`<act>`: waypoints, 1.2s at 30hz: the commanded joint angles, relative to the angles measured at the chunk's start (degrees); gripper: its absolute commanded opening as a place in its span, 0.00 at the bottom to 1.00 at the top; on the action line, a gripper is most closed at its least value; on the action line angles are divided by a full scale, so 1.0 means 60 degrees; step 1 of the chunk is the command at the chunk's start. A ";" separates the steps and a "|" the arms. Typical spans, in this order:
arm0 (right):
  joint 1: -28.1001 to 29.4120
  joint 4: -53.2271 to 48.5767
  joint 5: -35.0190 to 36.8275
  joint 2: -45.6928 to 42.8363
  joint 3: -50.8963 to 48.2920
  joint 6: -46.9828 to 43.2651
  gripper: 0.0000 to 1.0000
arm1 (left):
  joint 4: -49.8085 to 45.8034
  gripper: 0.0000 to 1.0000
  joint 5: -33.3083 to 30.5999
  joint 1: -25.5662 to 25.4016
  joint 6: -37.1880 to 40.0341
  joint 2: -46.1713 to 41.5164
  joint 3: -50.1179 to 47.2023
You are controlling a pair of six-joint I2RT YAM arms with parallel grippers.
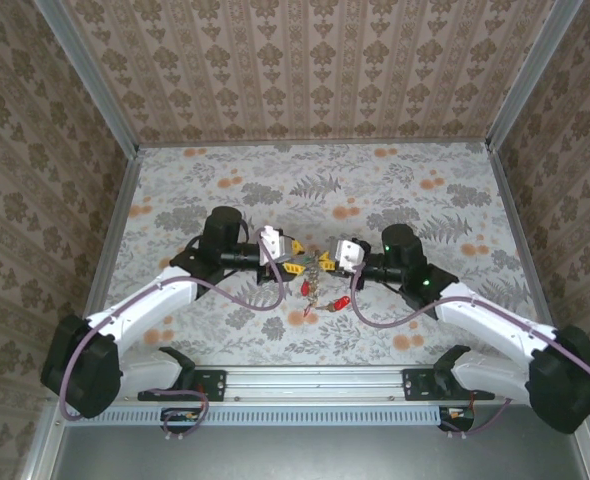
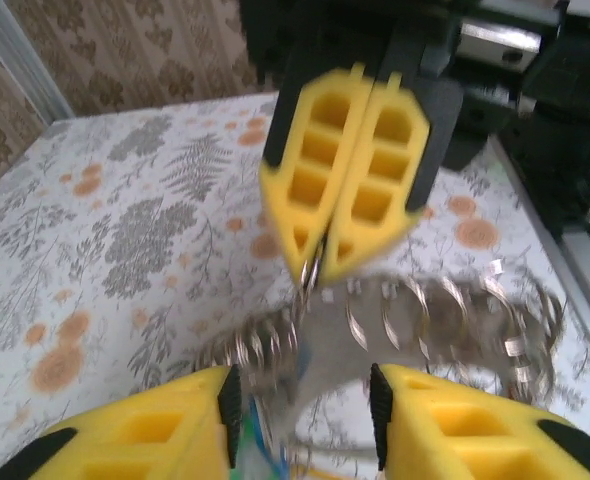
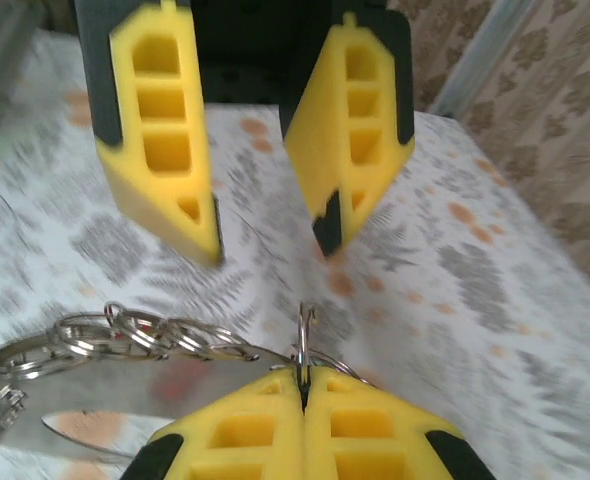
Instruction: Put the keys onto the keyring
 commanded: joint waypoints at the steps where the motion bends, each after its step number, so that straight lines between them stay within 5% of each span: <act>1: 0.0010 -0.1471 0.1838 -0.0808 0.0260 -0.2557 0.00 | -0.1568 0.48 -0.0749 0.0085 0.0165 -0.0407 0.0665; 2: 0.0008 -0.1651 0.2139 -0.0936 0.0290 -0.2955 0.00 | -0.1751 0.52 -0.0799 0.0115 0.0086 -0.0425 0.0727; 4: 0.0010 -0.1966 0.2683 -0.1168 0.0342 -0.3660 0.00 | -0.1976 1.00 -0.0800 0.0132 -0.0219 -0.0419 0.0858; 8: -0.0055 -0.2186 0.3291 -0.1448 0.0350 -0.4318 0.00 | -0.1831 1.00 -0.1718 0.0118 -0.2026 0.0071 0.1125; 15: -0.0698 -0.2099 0.3639 -0.1580 0.0498 -0.4099 0.00 | -0.2290 1.00 -0.1413 -0.0713 -0.1724 0.1255 0.1619; 18: -0.1229 -0.1850 0.3855 -0.1364 0.0759 -0.2801 0.00 | -0.2490 0.98 -0.1528 -0.1034 -0.2124 0.2243 0.2193; 22: -0.2030 -0.1778 0.4360 -0.1078 0.1096 -0.1024 0.00 | -0.3886 0.78 -0.2832 -0.1920 -0.2264 0.3743 0.3442; 28: -0.3391 -0.0690 0.3641 -0.0796 0.0907 0.2221 0.00 | -0.4473 0.79 -0.3966 -0.3078 -0.1361 0.4967 0.3778; 31: -0.3627 -0.0663 0.4255 -0.0610 0.0976 0.3373 0.00 | -0.5262 0.70 -0.4756 -0.3370 -0.1660 0.5660 0.4565; 36: -0.3738 -0.1327 0.5512 -0.0305 0.1496 0.5295 0.00 | -0.6300 0.70 -0.6366 -0.4071 -0.3600 0.6351 0.5519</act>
